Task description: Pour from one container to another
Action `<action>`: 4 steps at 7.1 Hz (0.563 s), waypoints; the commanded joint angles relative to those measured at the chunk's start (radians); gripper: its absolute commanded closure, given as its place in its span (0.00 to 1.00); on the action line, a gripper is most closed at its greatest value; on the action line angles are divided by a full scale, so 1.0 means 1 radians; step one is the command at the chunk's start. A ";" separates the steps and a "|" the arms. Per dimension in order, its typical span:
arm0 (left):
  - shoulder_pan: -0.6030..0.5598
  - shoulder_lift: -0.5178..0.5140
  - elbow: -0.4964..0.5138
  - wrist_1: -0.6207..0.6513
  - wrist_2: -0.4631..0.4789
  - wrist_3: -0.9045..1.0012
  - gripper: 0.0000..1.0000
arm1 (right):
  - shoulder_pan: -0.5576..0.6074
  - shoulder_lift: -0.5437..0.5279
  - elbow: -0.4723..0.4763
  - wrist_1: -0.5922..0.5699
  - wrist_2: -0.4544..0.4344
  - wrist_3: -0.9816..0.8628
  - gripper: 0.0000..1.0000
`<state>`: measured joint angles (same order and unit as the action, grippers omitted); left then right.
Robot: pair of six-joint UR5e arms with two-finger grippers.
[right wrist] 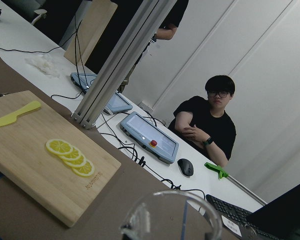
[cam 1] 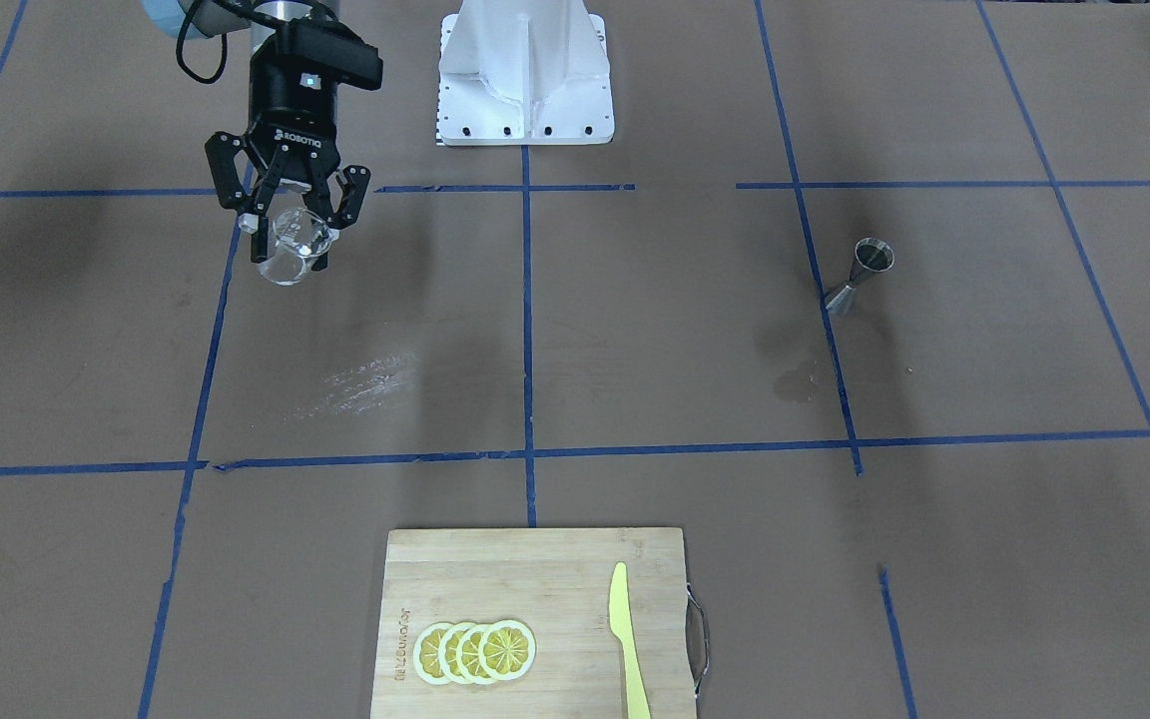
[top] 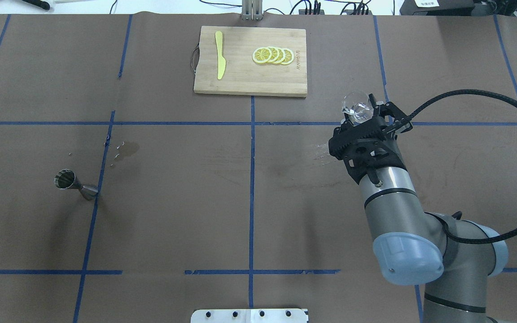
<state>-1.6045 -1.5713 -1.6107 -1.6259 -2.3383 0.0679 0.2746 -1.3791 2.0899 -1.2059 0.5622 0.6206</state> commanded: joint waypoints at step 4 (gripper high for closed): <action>0.000 0.004 0.002 0.001 0.000 0.000 0.00 | -0.003 -0.222 -0.124 0.324 0.050 0.391 1.00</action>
<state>-1.6040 -1.5683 -1.6093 -1.6247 -2.3378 0.0685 0.2725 -1.5753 2.0214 -0.9235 0.6106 0.9178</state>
